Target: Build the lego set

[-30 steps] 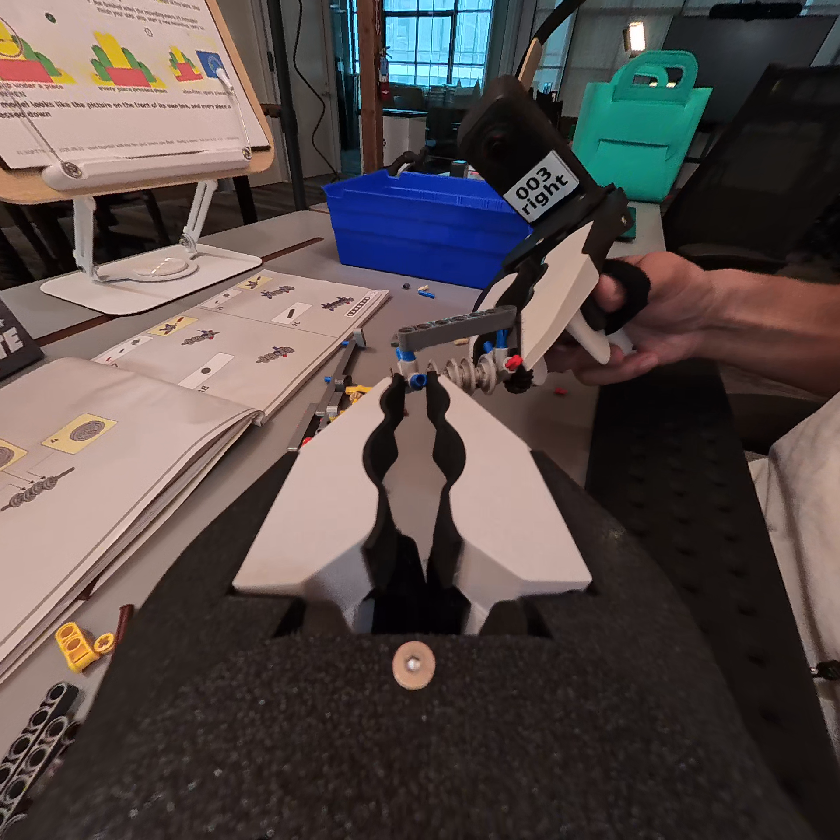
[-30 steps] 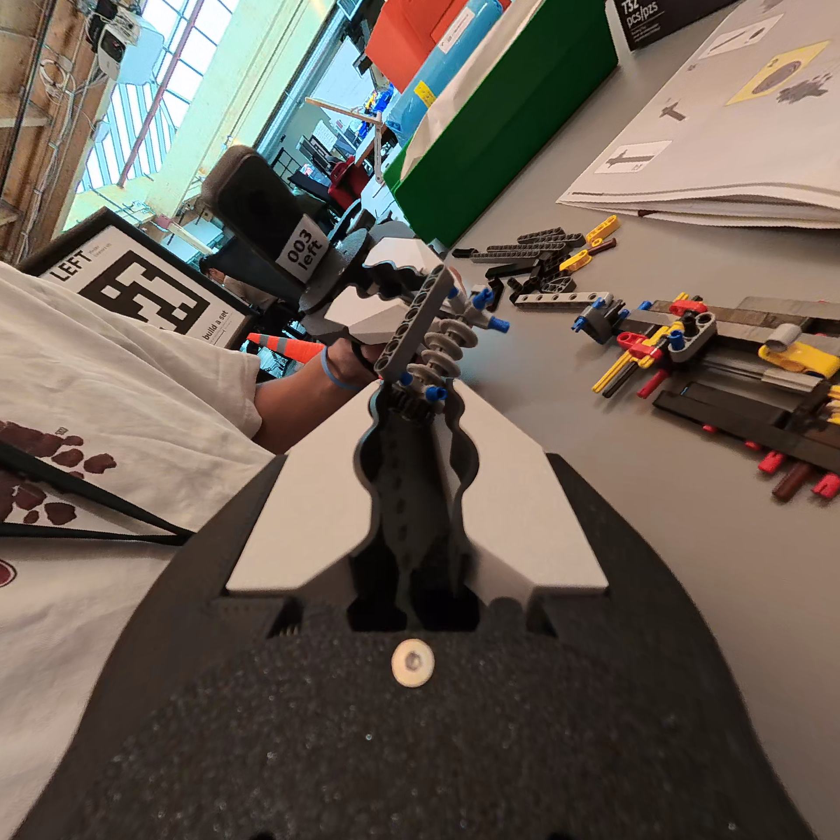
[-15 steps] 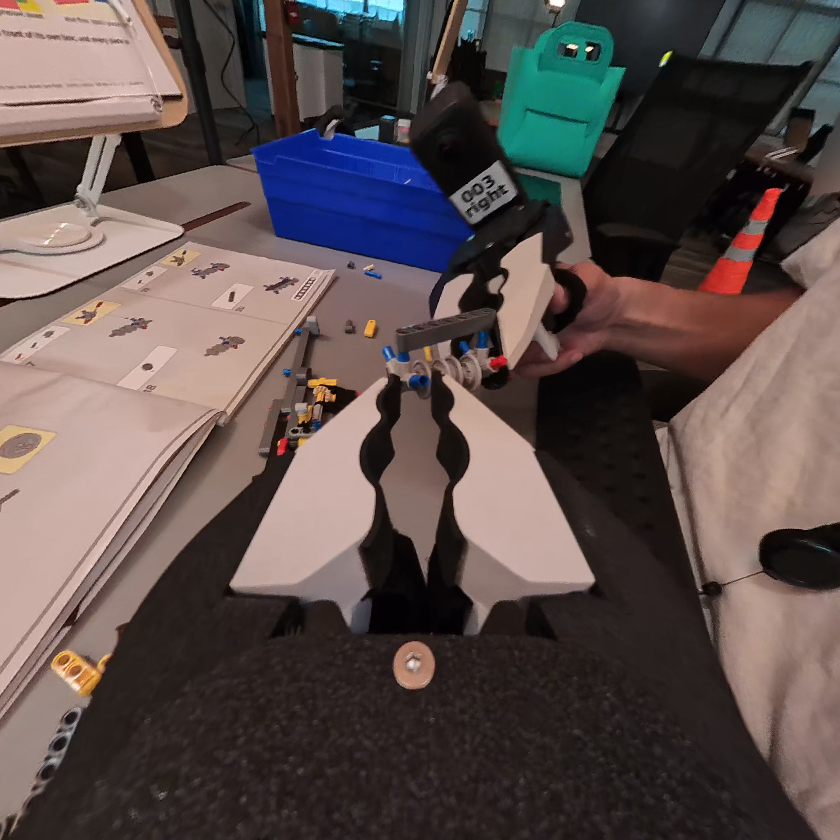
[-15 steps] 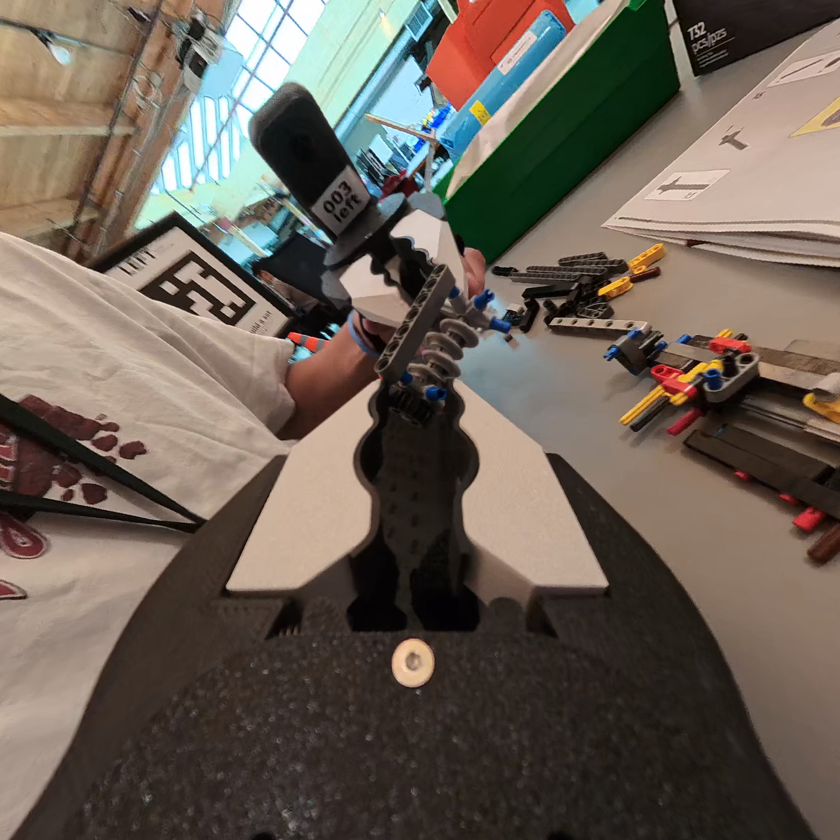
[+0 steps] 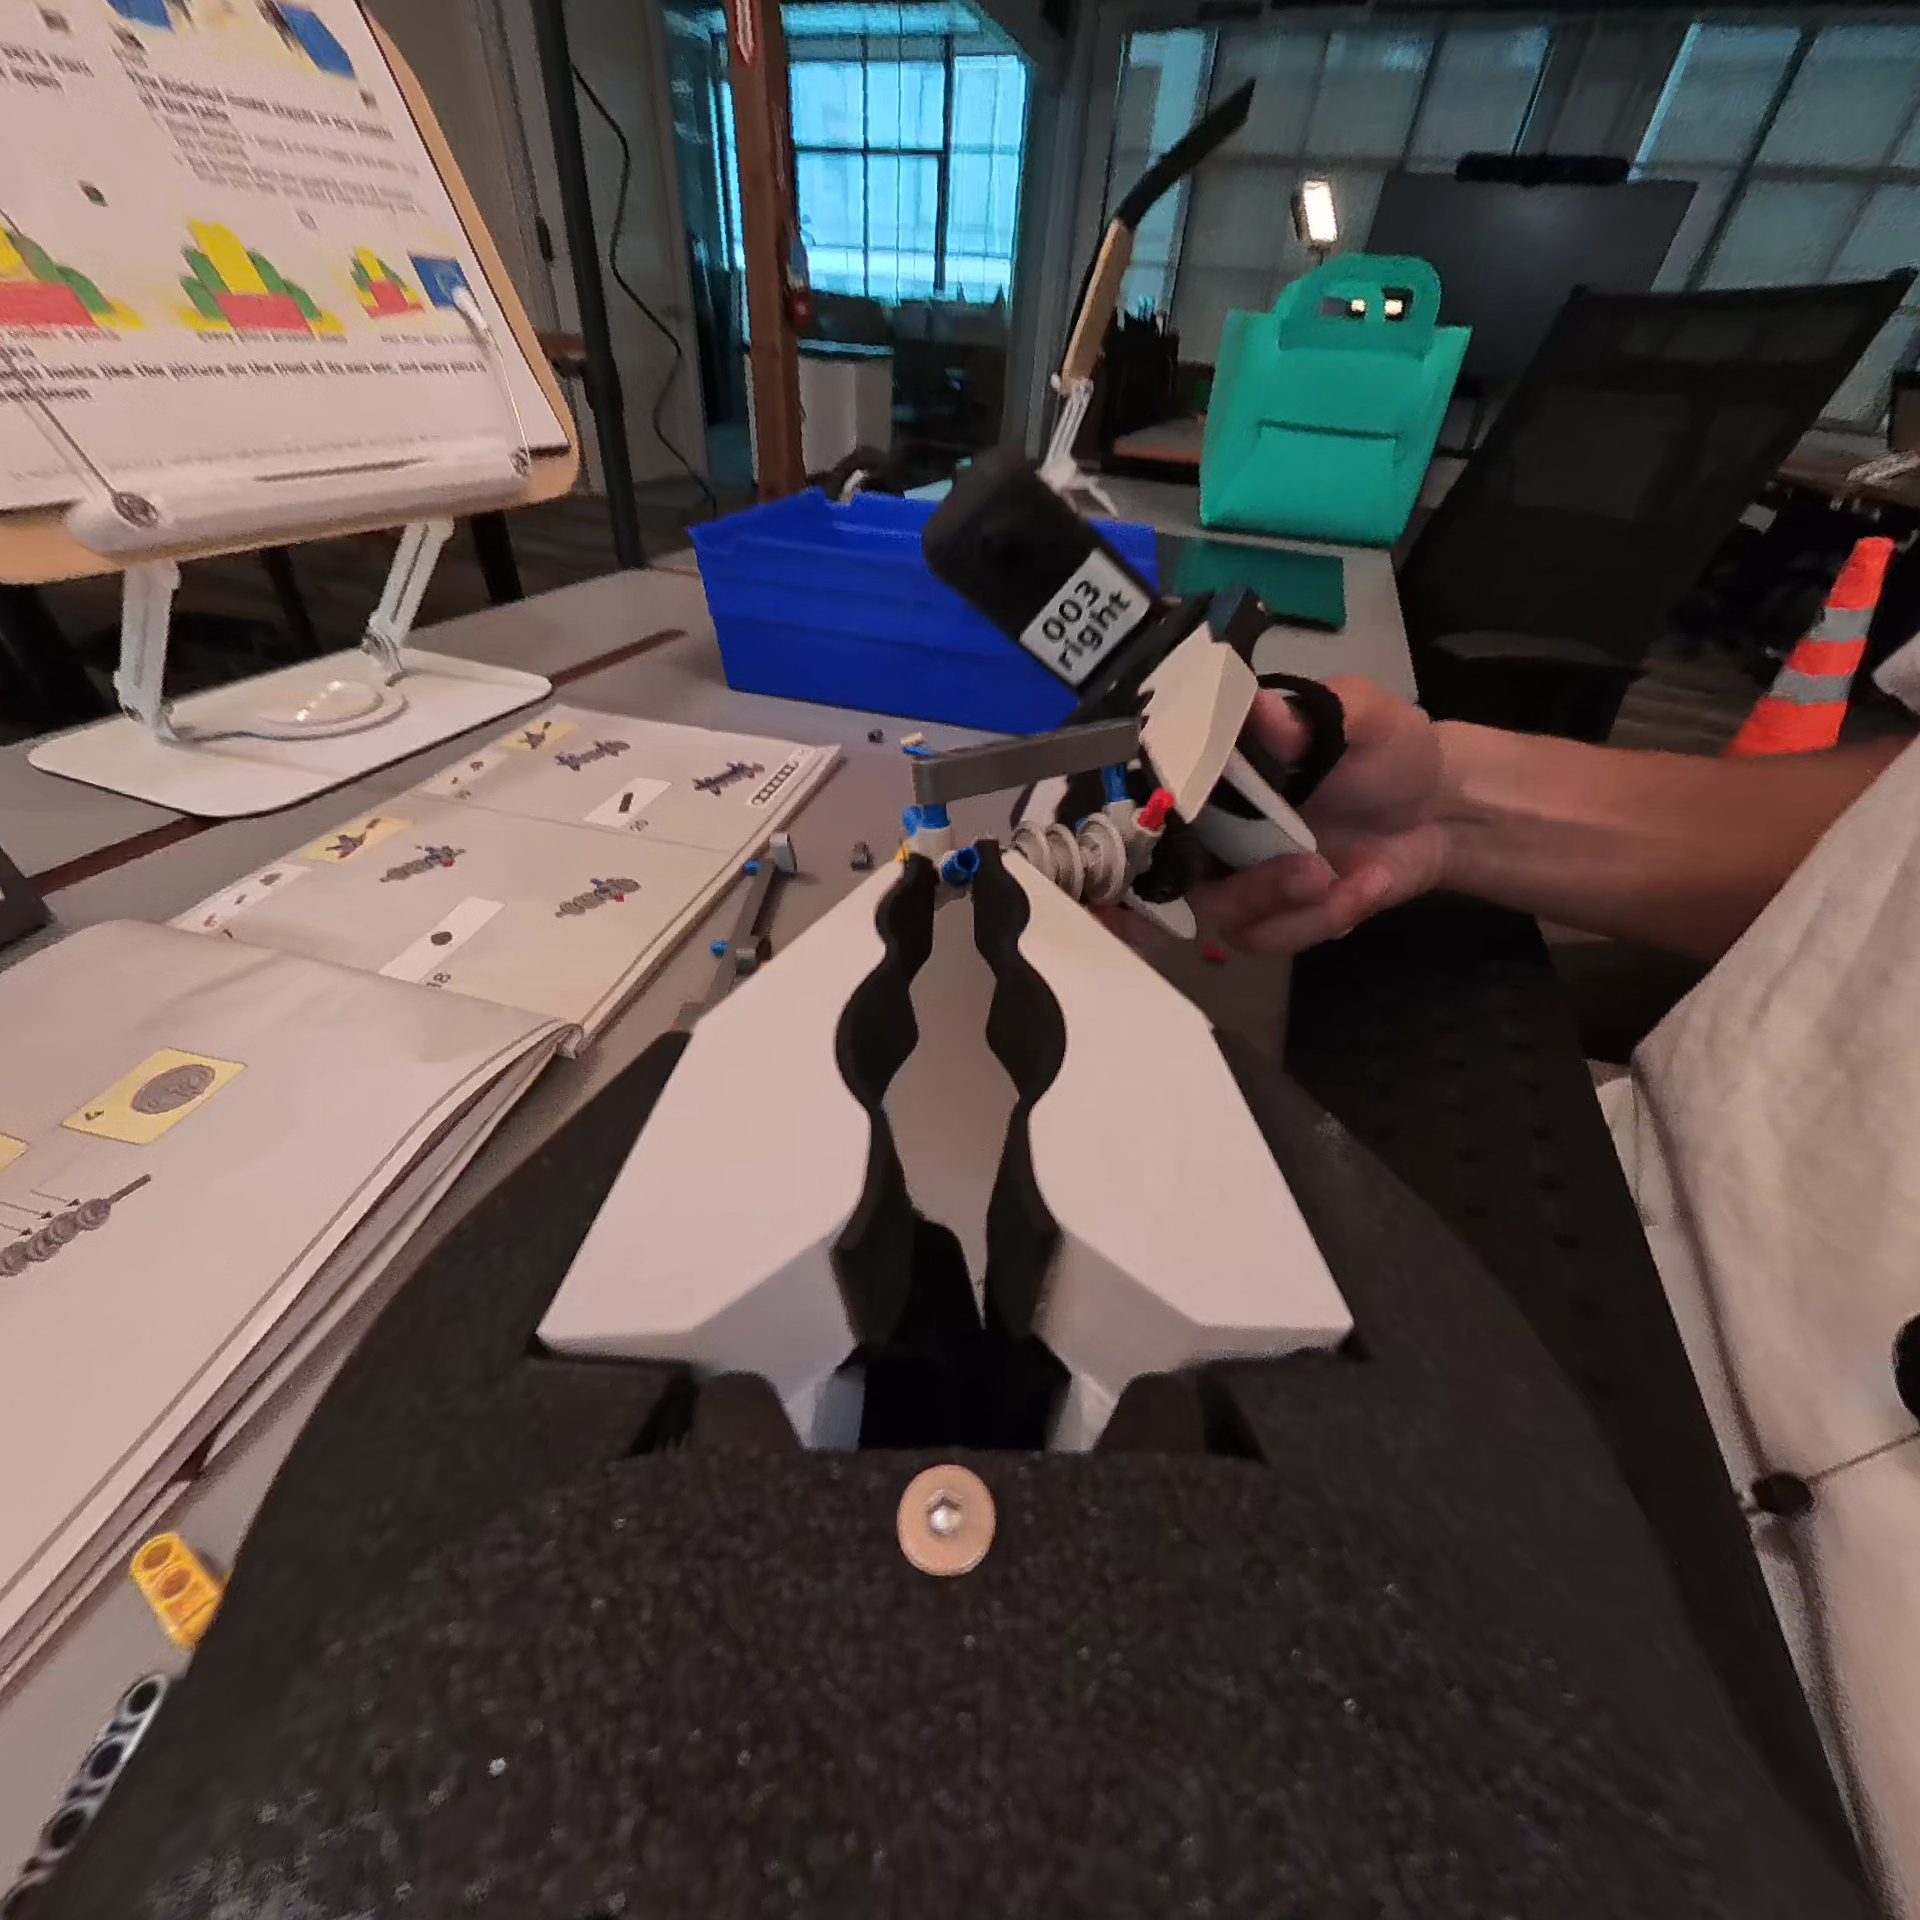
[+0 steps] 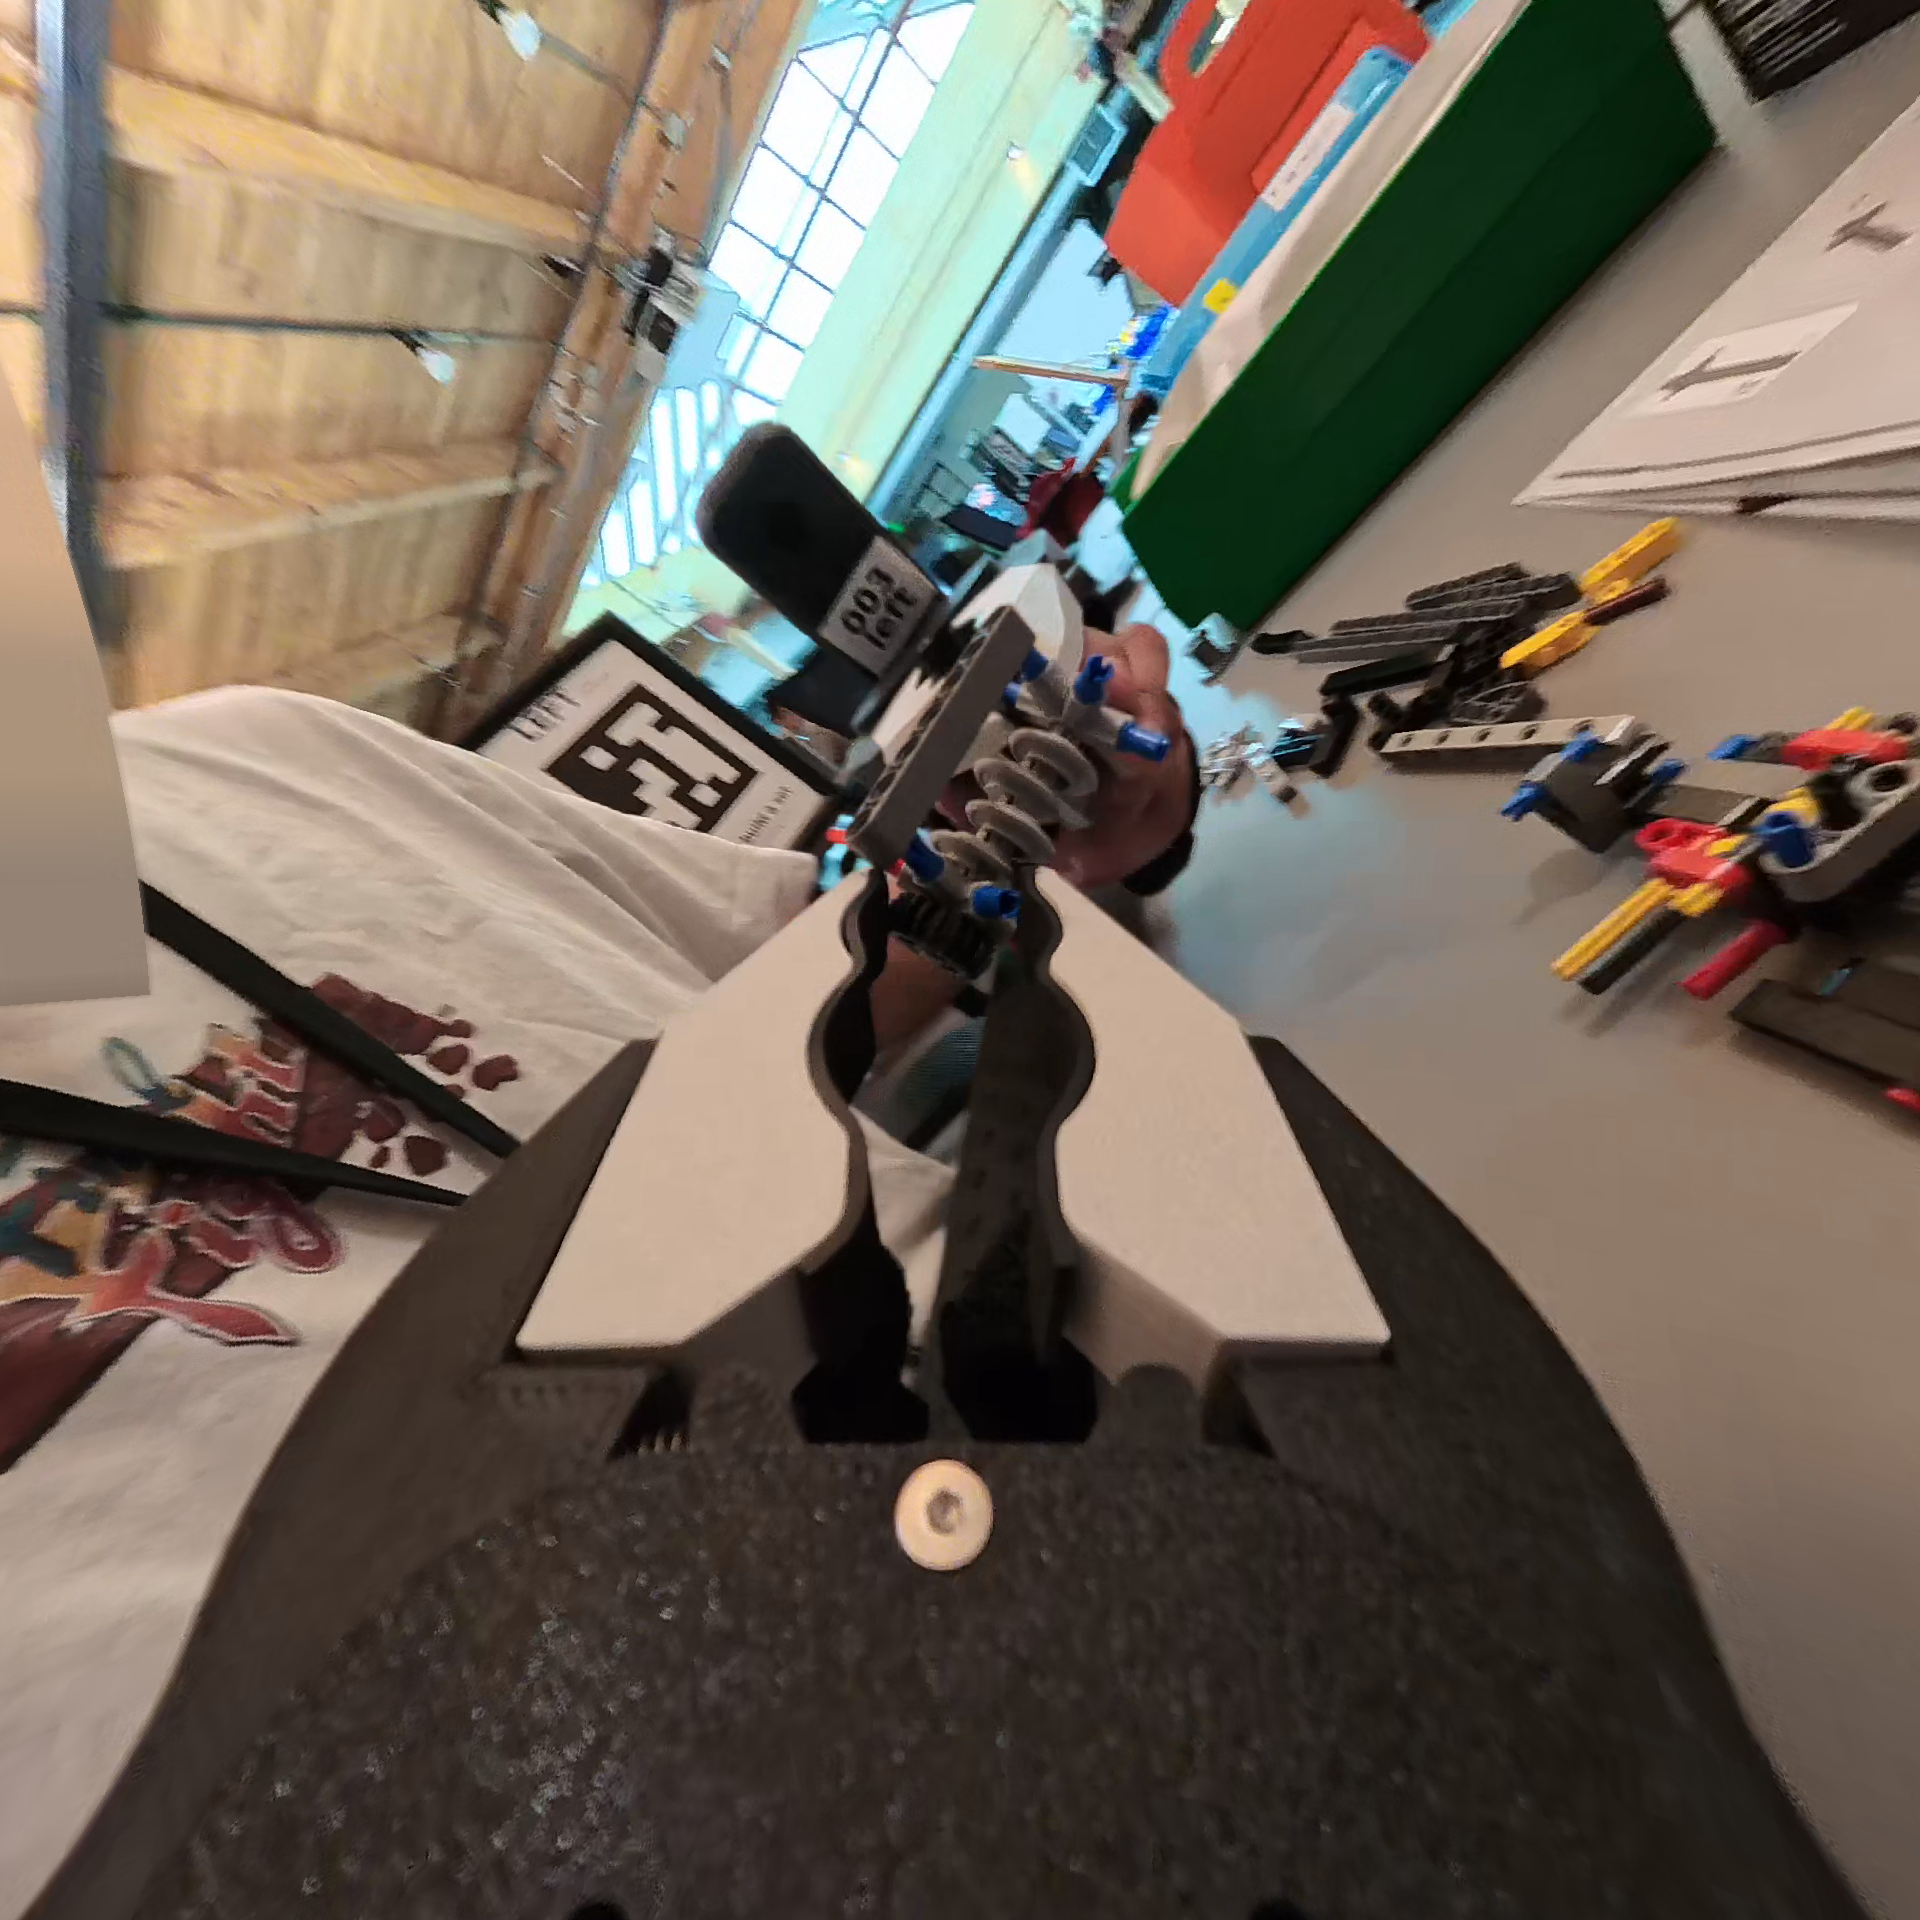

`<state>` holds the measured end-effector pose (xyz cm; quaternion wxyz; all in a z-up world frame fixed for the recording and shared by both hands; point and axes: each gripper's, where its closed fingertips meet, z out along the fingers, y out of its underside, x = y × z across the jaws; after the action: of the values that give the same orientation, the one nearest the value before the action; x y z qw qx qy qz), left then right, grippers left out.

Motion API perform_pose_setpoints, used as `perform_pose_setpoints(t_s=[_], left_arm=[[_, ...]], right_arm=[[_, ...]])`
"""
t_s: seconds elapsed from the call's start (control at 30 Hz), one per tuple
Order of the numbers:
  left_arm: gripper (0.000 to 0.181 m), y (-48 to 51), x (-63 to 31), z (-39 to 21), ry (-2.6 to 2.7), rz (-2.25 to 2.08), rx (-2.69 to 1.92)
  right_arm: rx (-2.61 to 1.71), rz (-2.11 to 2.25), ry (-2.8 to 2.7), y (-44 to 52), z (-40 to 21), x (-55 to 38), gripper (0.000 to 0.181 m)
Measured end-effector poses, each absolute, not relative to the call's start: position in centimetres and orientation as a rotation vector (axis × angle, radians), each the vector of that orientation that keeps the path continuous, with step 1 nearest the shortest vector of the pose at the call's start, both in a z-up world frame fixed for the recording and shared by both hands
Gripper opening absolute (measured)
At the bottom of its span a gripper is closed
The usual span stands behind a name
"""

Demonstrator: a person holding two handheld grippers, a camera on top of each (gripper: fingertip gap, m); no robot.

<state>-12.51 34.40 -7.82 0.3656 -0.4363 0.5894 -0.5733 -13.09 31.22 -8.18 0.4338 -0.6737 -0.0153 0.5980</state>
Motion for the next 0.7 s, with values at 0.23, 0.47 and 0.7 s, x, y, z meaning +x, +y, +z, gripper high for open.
perform_pose_setpoints(t_s=[0.23,0.47,0.7], left_arm=[[0.007,34.1,-12.2,-8.8,1.529,-1.402,-1.122],[0.008,33.5,-12.2,-9.8,1.653,-1.473,-1.201],[0.02,33.4,-12.7,-7.5,1.623,-1.491,-1.113]], right_arm=[[-1.656,1.536,0.02,31.1,-8.5,-12.3,0.023],[-1.767,1.358,-0.089,30.8,-9.8,-12.7,0.022],[-1.607,1.412,-0.057,31.2,-7.8,-12.3,0.022]])
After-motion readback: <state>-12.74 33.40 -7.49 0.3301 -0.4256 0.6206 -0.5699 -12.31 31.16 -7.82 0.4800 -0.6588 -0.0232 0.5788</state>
